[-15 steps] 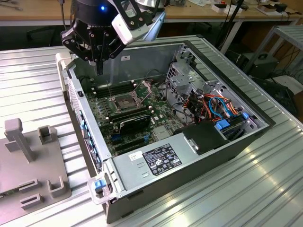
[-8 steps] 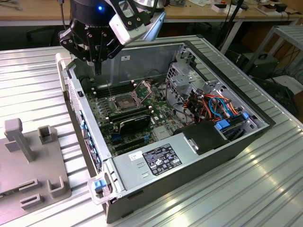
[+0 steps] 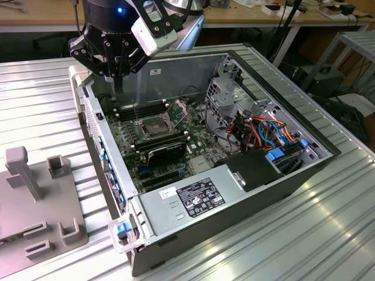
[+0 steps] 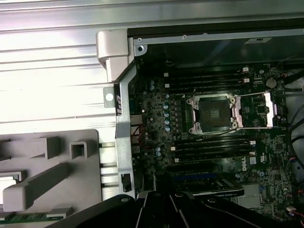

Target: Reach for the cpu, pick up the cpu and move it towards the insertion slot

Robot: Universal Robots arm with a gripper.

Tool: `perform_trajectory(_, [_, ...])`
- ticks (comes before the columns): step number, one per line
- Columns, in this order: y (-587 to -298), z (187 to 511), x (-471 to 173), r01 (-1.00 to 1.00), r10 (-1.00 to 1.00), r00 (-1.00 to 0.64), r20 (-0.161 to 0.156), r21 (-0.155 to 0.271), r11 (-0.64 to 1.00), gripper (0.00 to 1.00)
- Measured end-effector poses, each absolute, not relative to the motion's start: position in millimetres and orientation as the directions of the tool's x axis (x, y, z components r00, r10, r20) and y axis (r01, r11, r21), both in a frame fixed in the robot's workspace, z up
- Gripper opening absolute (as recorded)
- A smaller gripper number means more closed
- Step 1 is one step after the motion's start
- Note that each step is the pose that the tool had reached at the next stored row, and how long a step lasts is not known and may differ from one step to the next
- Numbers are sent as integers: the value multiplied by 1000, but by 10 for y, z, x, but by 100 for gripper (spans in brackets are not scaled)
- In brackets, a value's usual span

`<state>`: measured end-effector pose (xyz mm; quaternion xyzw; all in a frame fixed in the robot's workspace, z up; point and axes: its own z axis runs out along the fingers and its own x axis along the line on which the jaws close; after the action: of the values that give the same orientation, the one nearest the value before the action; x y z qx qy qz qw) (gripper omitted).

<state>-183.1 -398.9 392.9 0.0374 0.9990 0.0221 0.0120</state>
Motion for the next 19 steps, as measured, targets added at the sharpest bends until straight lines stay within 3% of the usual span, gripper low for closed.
perform_trajectory(19, [-3988, 3928, -1934, 74, 75, -997, -22, 45, 996, 11])
